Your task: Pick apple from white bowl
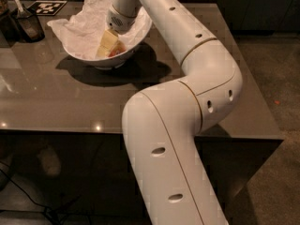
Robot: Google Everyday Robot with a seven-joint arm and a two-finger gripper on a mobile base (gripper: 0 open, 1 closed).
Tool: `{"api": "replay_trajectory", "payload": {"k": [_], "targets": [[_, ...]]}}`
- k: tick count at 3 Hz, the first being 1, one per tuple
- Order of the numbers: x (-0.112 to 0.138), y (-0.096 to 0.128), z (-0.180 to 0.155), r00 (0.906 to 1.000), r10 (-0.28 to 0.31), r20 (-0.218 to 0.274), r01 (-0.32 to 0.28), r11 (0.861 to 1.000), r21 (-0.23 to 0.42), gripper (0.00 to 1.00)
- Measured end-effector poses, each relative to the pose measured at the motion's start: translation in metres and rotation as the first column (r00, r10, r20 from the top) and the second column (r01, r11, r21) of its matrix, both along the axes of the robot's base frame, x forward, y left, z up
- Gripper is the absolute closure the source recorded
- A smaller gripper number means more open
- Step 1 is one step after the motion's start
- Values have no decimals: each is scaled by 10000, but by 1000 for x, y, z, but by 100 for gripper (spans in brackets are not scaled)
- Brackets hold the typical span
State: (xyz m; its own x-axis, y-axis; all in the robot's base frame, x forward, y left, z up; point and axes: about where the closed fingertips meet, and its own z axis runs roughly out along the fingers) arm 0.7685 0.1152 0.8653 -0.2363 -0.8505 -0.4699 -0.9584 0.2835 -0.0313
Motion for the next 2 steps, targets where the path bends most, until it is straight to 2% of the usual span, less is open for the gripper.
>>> {"api": "replay_trajectory", "payload": {"k": [1,2], "targets": [[-1,3,-8,9998,160,-143,-158,9997,185,0],[-1,3,-8,9998,160,-143,-158,9997,186,19]]}}
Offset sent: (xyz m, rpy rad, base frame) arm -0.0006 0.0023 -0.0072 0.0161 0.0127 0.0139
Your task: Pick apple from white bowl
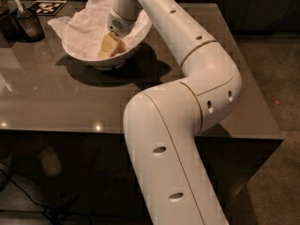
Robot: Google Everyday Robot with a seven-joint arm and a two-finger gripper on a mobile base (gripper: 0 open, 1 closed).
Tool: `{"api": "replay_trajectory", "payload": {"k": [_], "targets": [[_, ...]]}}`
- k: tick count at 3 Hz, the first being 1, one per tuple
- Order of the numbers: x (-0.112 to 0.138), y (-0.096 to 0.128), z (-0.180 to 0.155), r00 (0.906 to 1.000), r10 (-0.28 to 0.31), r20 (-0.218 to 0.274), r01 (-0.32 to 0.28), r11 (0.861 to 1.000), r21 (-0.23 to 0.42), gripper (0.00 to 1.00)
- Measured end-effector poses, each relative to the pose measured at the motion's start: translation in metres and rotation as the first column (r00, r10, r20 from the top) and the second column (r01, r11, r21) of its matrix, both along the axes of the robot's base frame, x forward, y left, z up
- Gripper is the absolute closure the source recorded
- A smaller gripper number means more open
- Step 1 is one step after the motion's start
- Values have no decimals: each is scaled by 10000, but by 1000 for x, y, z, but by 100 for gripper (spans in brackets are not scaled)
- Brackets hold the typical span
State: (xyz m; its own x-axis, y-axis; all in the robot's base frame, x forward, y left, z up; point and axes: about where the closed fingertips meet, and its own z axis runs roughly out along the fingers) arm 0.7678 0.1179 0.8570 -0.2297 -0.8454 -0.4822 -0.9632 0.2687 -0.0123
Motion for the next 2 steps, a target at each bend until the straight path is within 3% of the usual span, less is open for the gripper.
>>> {"api": "replay_trajectory", "payload": {"k": [2], "targets": [[0,0,0,10000,0,0,0,10000,0,66]]}}
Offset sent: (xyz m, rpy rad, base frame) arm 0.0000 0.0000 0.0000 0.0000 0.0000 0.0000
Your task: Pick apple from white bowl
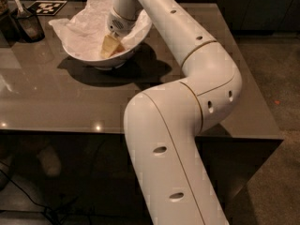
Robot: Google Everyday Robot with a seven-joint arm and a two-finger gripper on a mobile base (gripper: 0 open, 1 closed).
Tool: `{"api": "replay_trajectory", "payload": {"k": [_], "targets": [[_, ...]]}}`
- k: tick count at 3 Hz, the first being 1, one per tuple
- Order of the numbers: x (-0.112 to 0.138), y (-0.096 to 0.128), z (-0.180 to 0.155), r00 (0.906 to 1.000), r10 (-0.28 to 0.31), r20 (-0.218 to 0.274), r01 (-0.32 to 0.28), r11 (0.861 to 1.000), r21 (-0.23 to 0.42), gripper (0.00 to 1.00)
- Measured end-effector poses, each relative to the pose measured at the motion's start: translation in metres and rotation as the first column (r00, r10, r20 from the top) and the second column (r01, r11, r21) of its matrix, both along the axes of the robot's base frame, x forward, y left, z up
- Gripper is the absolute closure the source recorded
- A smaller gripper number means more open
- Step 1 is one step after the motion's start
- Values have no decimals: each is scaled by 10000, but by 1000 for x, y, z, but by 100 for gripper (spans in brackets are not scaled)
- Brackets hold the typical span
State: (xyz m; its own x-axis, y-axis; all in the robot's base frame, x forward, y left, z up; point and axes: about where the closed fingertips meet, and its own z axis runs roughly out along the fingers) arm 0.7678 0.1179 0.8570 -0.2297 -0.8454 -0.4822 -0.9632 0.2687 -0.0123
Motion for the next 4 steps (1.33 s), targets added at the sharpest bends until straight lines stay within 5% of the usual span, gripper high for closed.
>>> {"api": "replay_trajectory", "payload": {"k": [1,2,4], "targets": [[0,0,0,10000,1,6,-1,10000,-1,89],[1,3,7,9997,38,237,-36,10000,-59,100],[-6,14,38,9946,435,945,-409,9987,-289,100]]}}
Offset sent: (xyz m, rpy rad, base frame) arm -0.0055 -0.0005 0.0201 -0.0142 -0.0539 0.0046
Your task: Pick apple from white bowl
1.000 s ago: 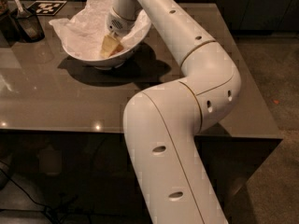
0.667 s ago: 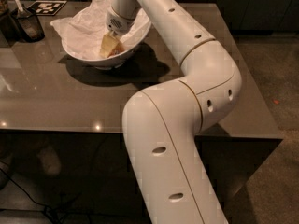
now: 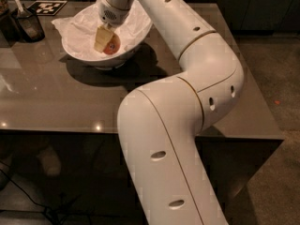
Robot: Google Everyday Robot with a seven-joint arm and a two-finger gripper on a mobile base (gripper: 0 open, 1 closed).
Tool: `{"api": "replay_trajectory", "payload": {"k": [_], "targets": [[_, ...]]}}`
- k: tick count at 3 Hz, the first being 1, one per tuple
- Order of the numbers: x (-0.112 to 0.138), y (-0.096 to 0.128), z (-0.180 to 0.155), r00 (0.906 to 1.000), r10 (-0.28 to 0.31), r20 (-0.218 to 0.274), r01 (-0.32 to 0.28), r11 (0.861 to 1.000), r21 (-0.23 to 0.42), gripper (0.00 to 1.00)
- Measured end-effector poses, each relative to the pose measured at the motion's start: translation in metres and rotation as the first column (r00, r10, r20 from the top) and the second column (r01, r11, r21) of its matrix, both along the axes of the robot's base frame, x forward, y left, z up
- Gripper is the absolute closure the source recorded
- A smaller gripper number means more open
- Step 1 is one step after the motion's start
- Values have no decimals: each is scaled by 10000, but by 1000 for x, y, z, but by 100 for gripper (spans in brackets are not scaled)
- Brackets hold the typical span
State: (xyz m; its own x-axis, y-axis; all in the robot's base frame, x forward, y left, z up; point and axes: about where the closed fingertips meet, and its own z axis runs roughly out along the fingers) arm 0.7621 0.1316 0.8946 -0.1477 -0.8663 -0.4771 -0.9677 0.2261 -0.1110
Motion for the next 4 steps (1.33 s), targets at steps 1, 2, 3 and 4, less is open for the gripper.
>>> {"api": "replay_trajectory", "payload": {"k": [1,2,3,4], "targets": [[-2,3,5,9999,98,131,-97,9999,-81,100],[-2,3,5,9999,98,131,-97,9999,-81,100],[-7,6,22,9995,192,244,-196,9997,148,100],[-15,12,43,9988,346,350,-358,9987,359,100]]}}
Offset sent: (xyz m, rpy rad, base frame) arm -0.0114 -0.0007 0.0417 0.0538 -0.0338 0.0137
